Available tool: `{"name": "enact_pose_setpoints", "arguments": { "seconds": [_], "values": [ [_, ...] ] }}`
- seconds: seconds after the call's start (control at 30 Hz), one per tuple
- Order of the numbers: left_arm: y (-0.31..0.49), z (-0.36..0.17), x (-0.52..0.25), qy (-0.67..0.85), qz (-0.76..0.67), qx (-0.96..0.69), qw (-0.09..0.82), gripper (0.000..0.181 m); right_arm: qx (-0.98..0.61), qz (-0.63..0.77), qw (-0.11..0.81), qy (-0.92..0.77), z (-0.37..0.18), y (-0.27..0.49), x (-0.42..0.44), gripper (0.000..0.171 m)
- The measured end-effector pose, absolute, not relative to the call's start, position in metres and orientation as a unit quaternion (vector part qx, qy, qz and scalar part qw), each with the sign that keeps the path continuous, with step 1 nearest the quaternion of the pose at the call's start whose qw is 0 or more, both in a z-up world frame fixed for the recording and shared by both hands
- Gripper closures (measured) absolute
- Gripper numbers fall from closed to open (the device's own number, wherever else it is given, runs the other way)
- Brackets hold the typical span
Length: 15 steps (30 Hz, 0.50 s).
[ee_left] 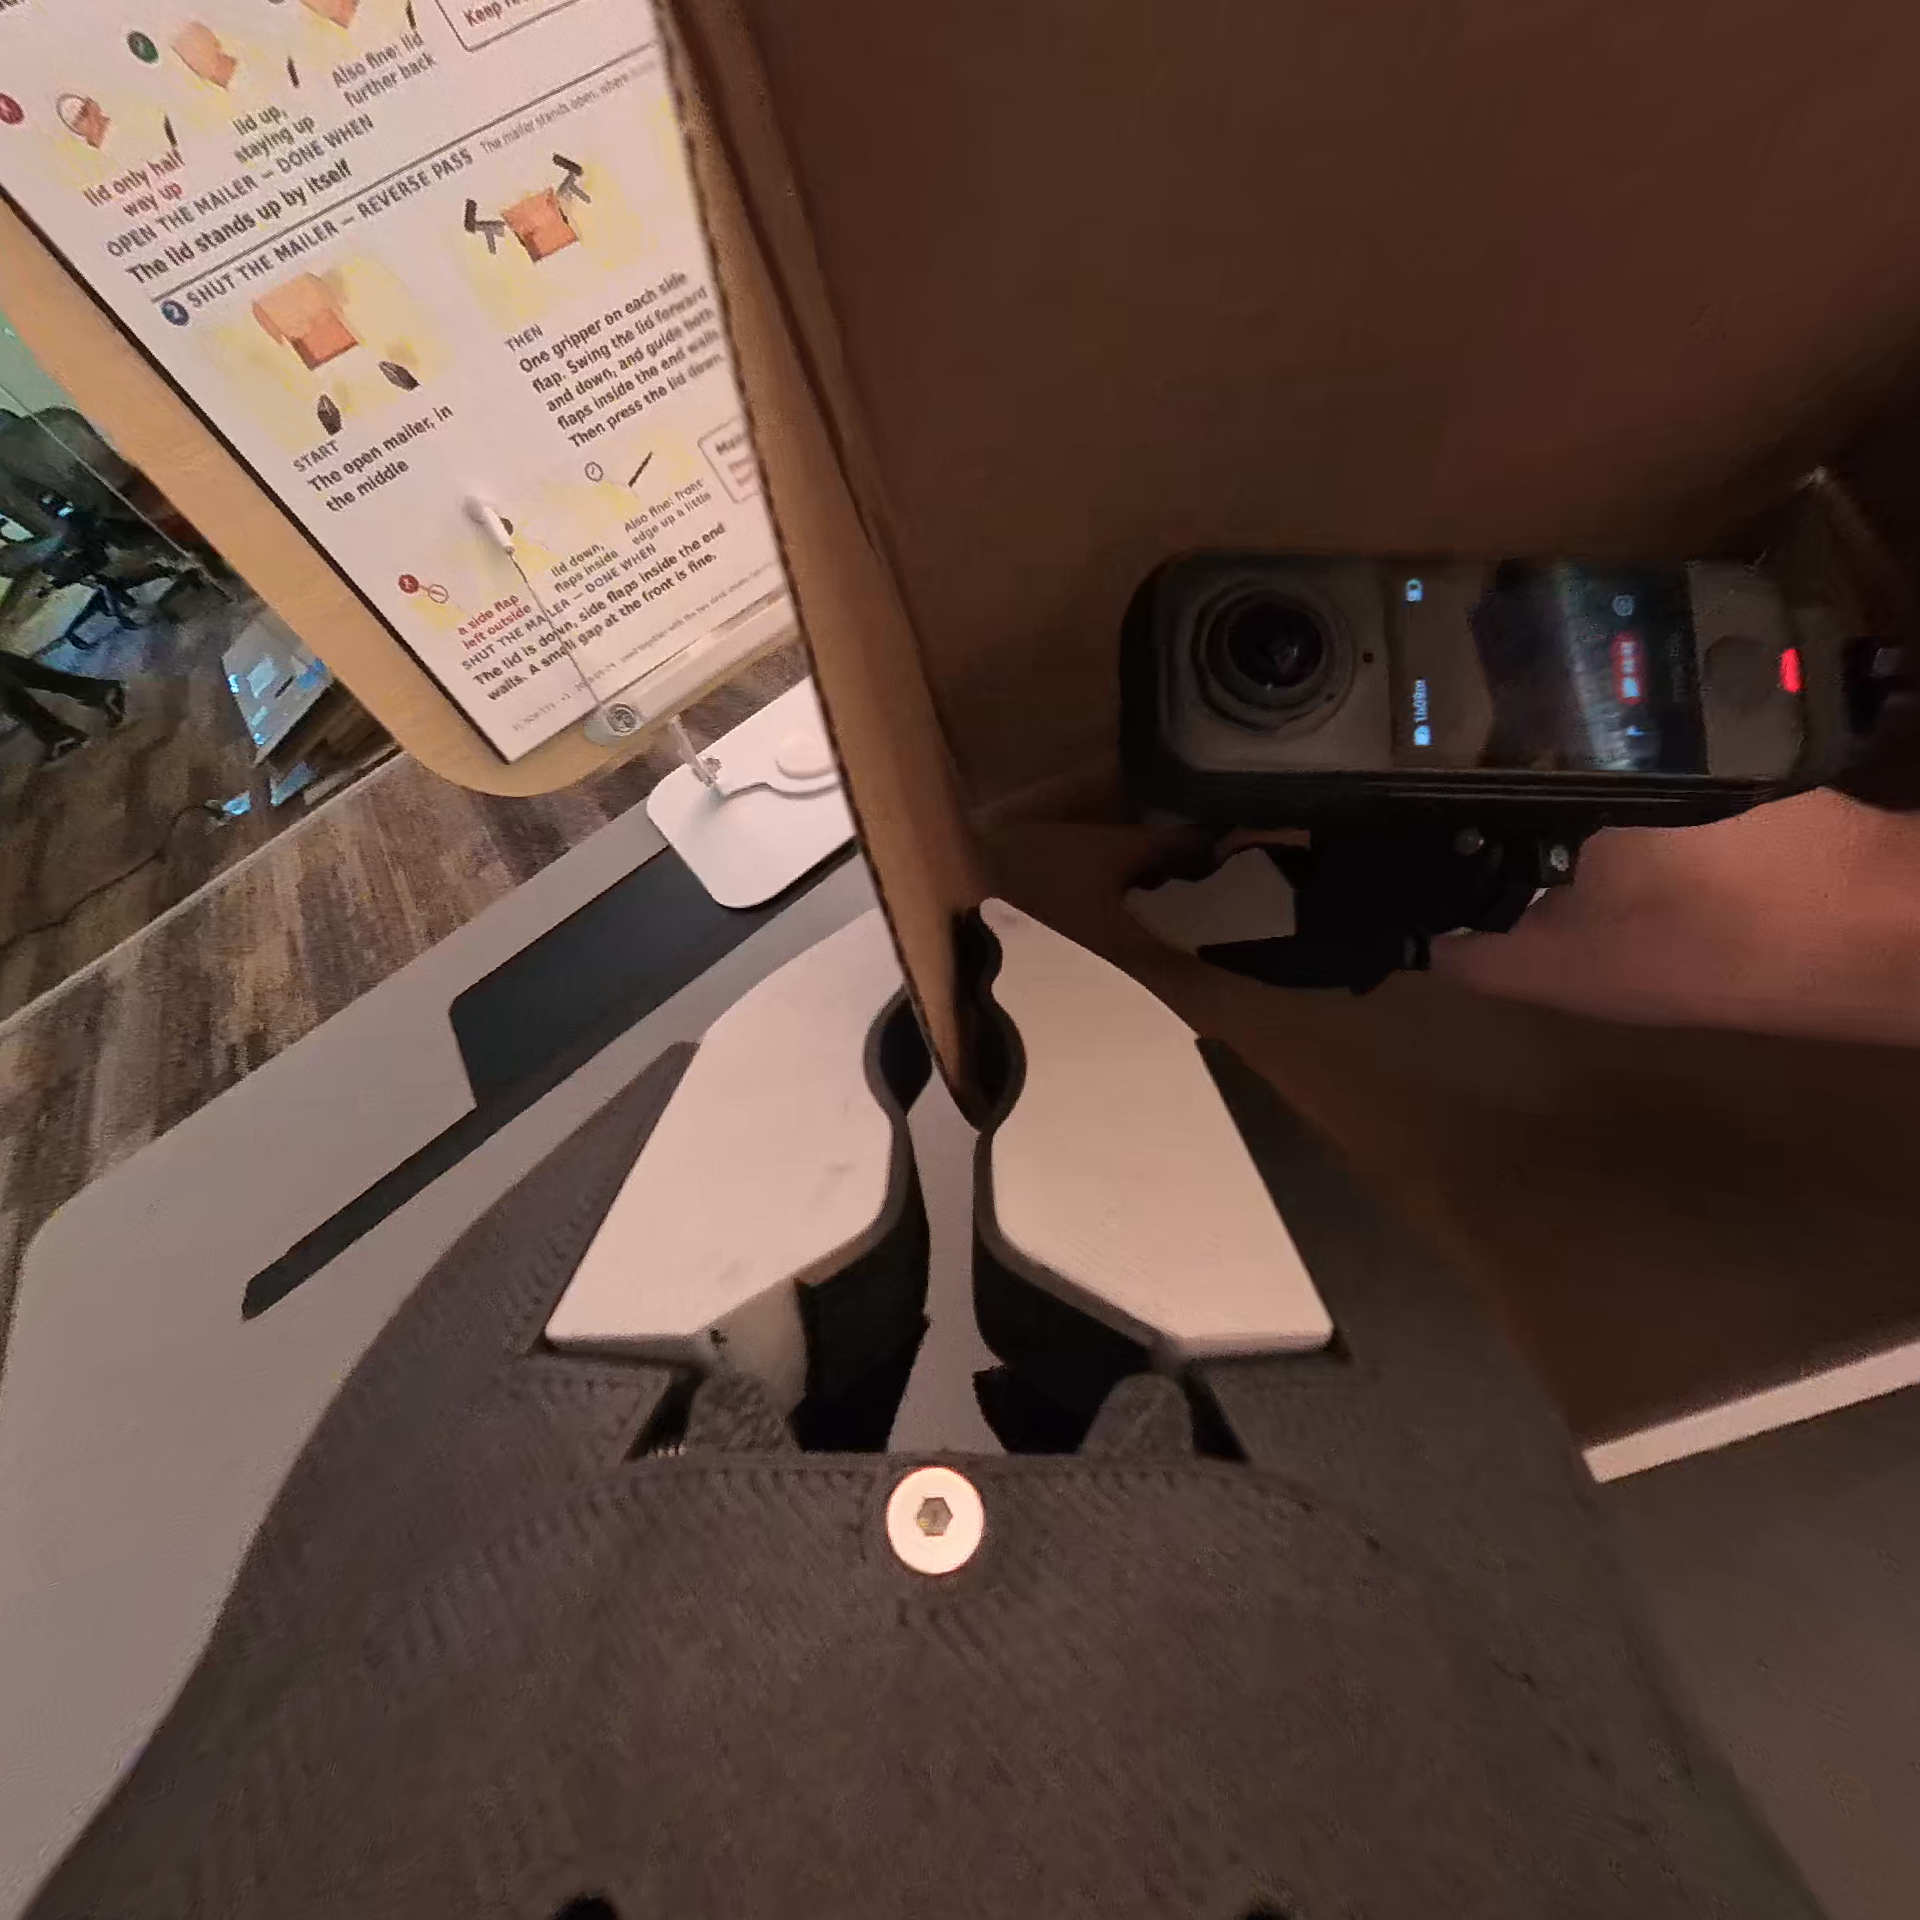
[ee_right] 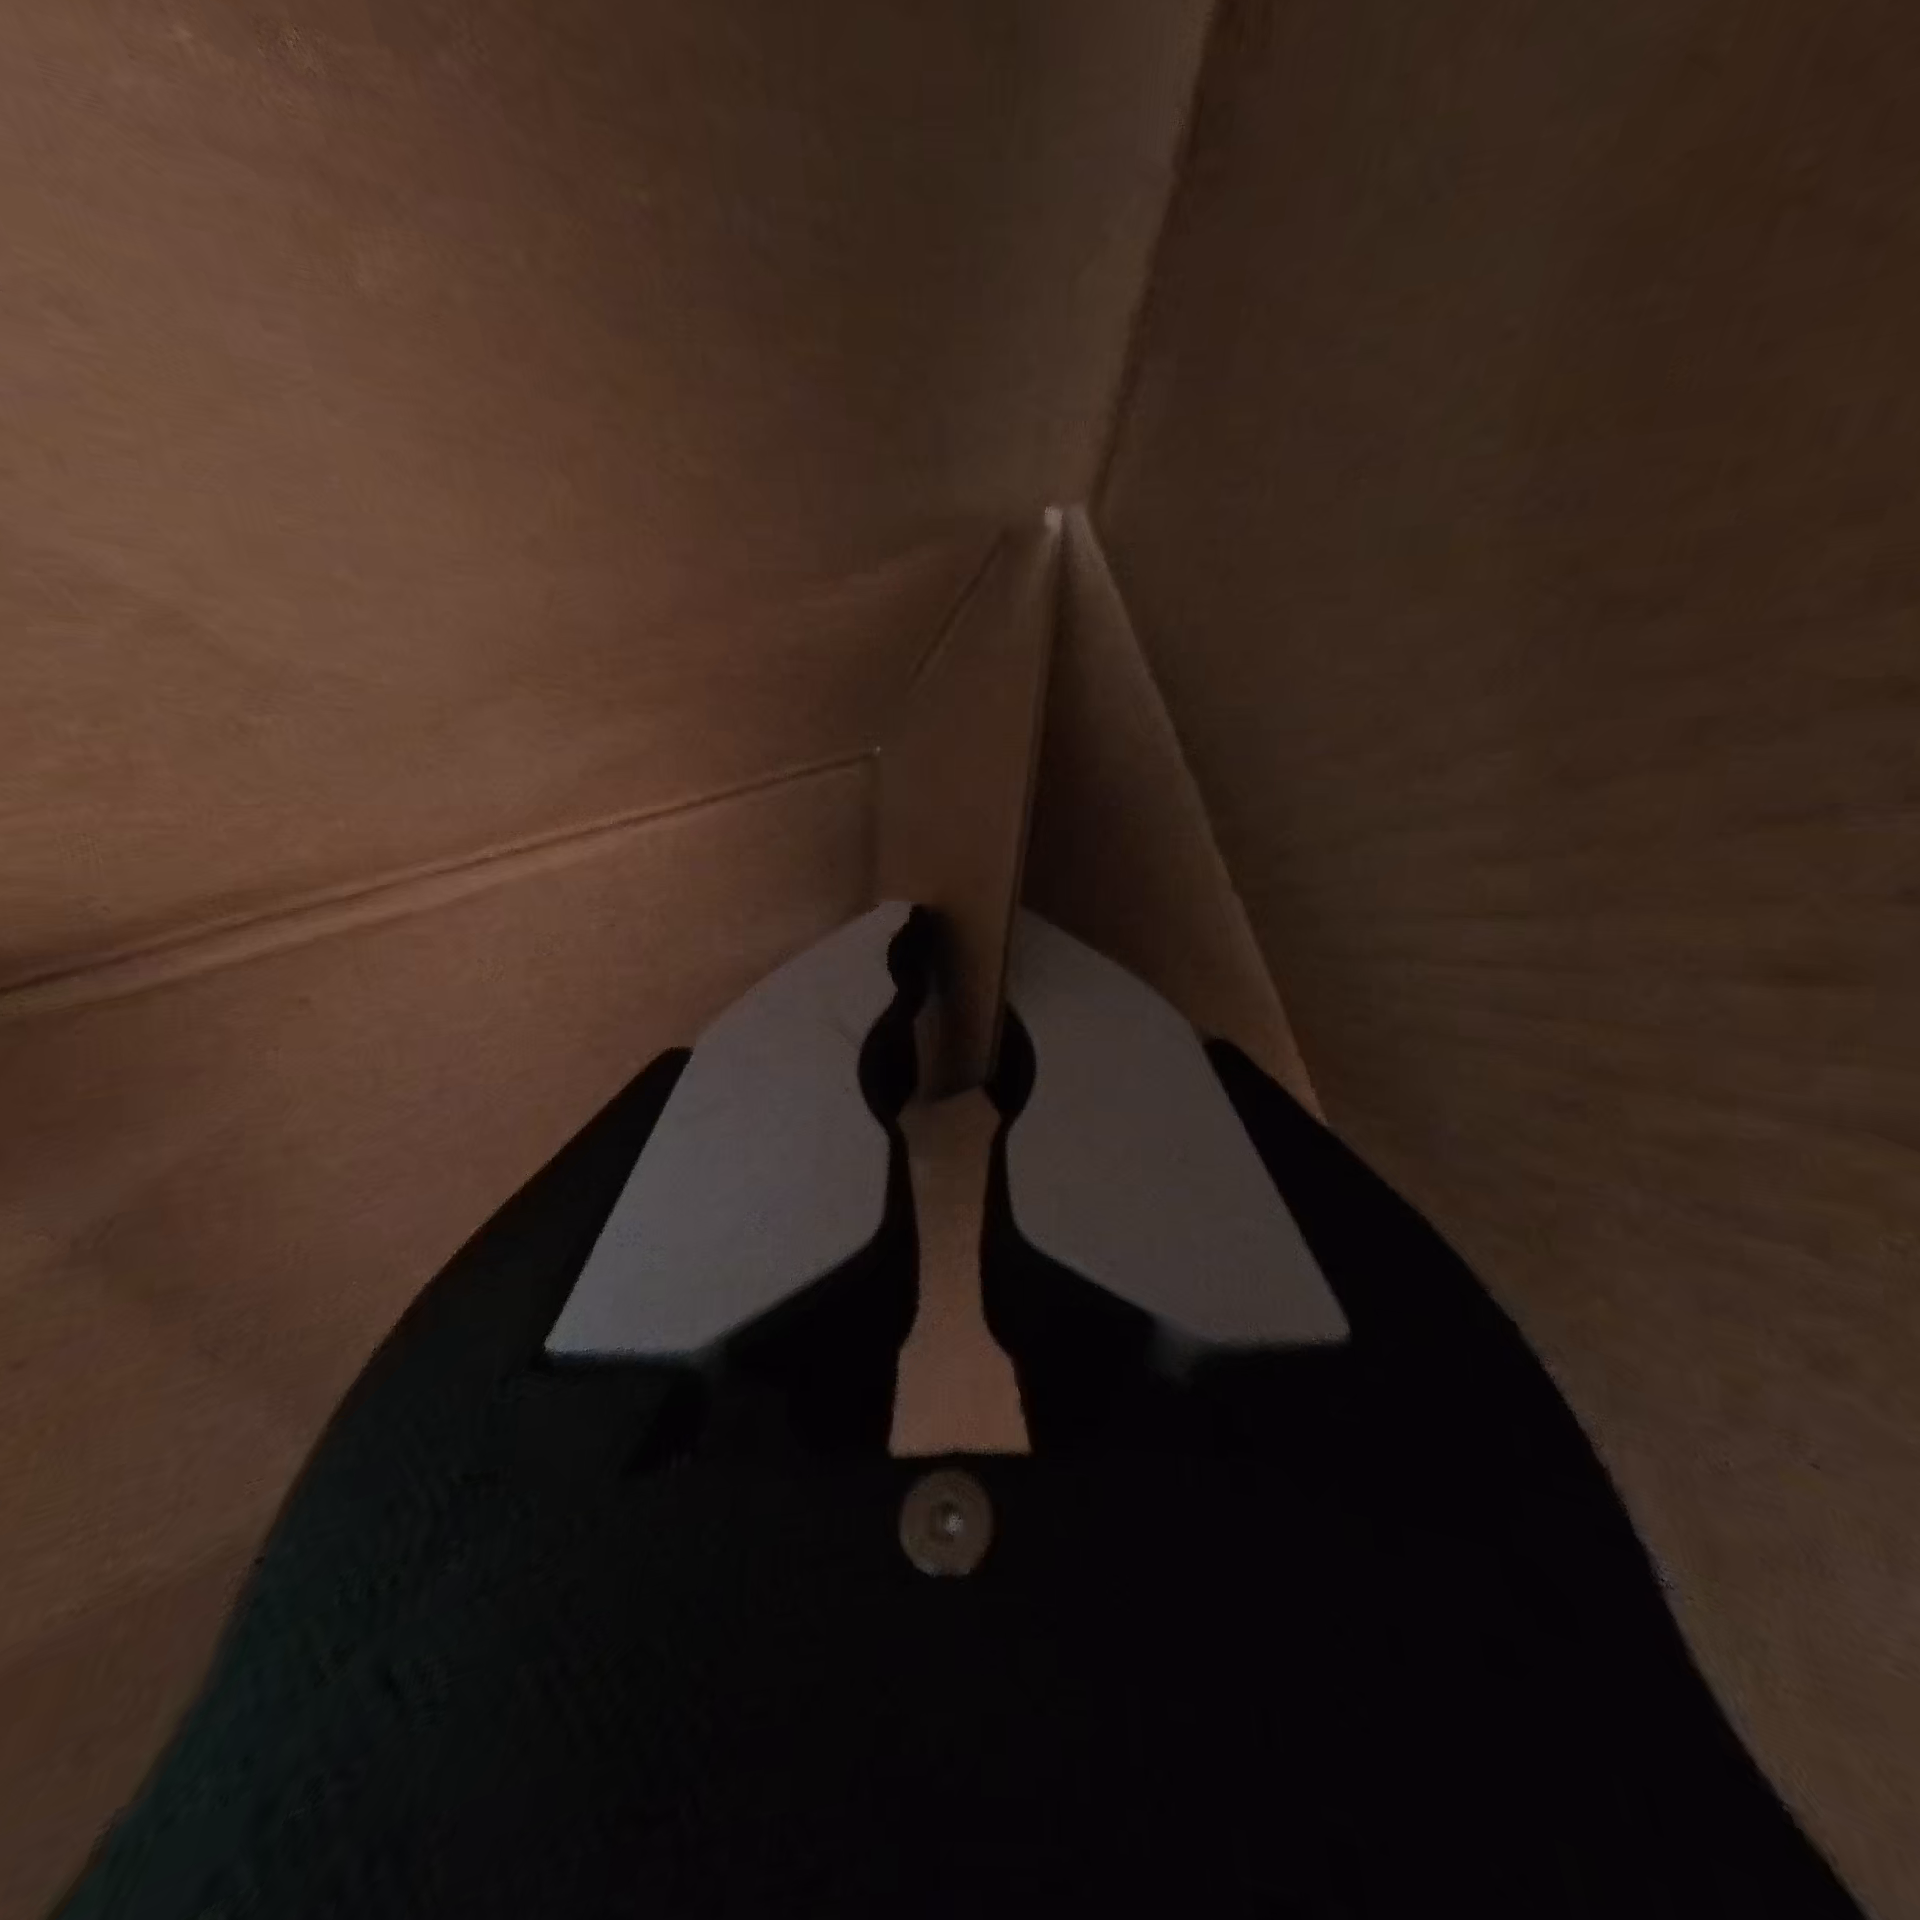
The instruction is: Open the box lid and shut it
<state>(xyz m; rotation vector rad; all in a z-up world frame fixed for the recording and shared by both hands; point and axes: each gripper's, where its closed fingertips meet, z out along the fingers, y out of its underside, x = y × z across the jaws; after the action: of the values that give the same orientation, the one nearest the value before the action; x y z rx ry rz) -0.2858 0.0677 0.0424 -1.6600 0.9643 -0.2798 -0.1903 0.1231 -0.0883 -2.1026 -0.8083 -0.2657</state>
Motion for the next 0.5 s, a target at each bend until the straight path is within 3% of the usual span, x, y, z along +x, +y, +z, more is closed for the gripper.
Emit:
{"name": "enact_pose_setpoints", "arguments": {
  "seconds": [0.5],
  "values": [
    [0.079, 0.05, -0.291, 0.388, -0.123, -0.689, 0.6, 0.178, -0.829, -0.085, 0.41, -0.37, -0.095, 0.104, -0.21, 0.164]
  ]
}}
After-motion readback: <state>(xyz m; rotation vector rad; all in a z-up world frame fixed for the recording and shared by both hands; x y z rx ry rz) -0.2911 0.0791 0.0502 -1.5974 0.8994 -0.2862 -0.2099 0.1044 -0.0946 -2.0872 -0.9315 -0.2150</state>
